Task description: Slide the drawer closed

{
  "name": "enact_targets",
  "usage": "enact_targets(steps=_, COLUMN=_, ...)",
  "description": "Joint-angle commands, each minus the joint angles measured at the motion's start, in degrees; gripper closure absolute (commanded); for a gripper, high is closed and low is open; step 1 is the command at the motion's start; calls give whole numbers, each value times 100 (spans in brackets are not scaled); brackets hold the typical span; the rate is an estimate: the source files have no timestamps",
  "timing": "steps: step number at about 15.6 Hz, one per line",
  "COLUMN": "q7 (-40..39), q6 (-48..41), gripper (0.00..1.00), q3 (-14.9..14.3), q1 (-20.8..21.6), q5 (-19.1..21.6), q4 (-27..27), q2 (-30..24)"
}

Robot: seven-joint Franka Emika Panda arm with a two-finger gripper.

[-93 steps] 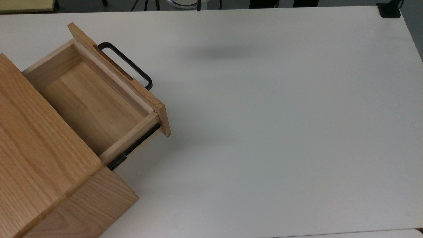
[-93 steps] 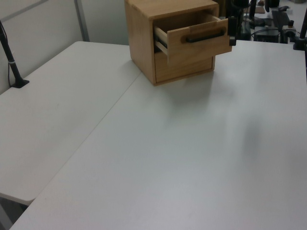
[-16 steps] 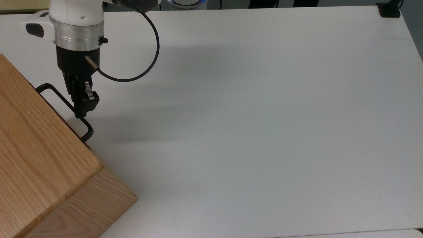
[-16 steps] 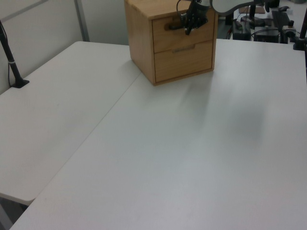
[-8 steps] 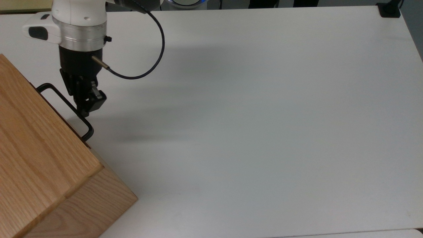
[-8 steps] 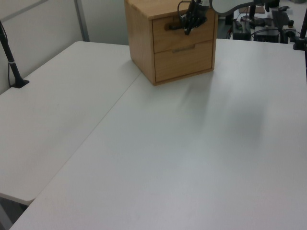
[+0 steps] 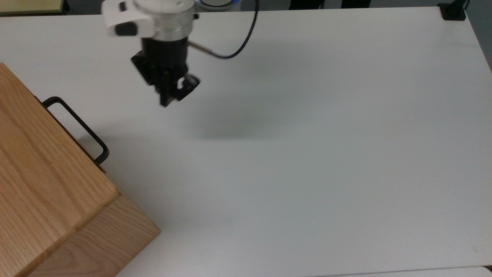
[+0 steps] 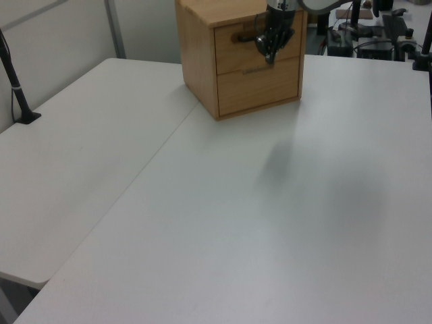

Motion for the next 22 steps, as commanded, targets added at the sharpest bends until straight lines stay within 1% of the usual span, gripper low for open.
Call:
enact_targets(steps=1, q7=-1055, q6=-793, gripper=100, q3=-58, q1=273, q5=607, q4=-557, q2=-726)
enact_targets(steps=2, q7=-1311, q6=-1057, gripper=100, q3=-66, q1=309, q5=783, q4=-566, q2=-831)
enact_targets(steps=5, q7=-2022, q6=-1674, gripper=100, q3=-75, q1=327, q5=951, q4=-732, q2=-1165)
enact_targets(steps=7, q7=-2577, q6=-1911, gripper=100, q3=-119, q1=335, q5=1065, q4=-1126, q2=-1542)
enact_targets(steps=8, q7=-2666, q6=-1947, gripper=100, q3=-119, q1=353, q5=1074, q4=-1337, q2=-1718)
enact_targets(steps=9, q7=-2702, q6=-1939, gripper=98, q3=-154, q1=440, q5=1074, q4=-1479, q2=-1851)
enact_targets(steps=10, q7=-2711, q6=-1947, gripper=94, q3=-241, q1=502, q5=1074, q4=-1550, q2=-1939)
enact_targets(steps=11, q7=-2737, q6=-1974, gripper=87, q3=-338, q1=572, q5=1074, q4=-1559, q2=-1966)
enact_targets(steps=12, q7=-2763, q6=-2044, gripper=86, q3=-461, q1=721, q5=1074, q4=-1559, q2=-1992)
enact_targets(steps=13, q7=-2790, q6=-2088, gripper=83, q3=-645, q1=914, q5=1074, q4=-1551, q2=-1993)
enact_targets(steps=14, q7=-2790, q6=-2114, gripper=72, q3=-829, q1=1063, q5=1066, q4=-1524, q2=-1984)
enact_targets(steps=15, q7=-2790, q6=-2080, gripper=36, q3=-909, q1=1100, q5=1066, q4=-1507, q2=-1984)
enact_targets(steps=16, q7=-2790, q6=-2045, gripper=0, q3=-910, q1=1100, q5=1022, q4=-1498, q2=-1958)
enact_targets(steps=22, q7=-2746, q6=-2018, gripper=0, q3=-893, q1=1083, q5=1004, q4=-1489, q2=-1905)
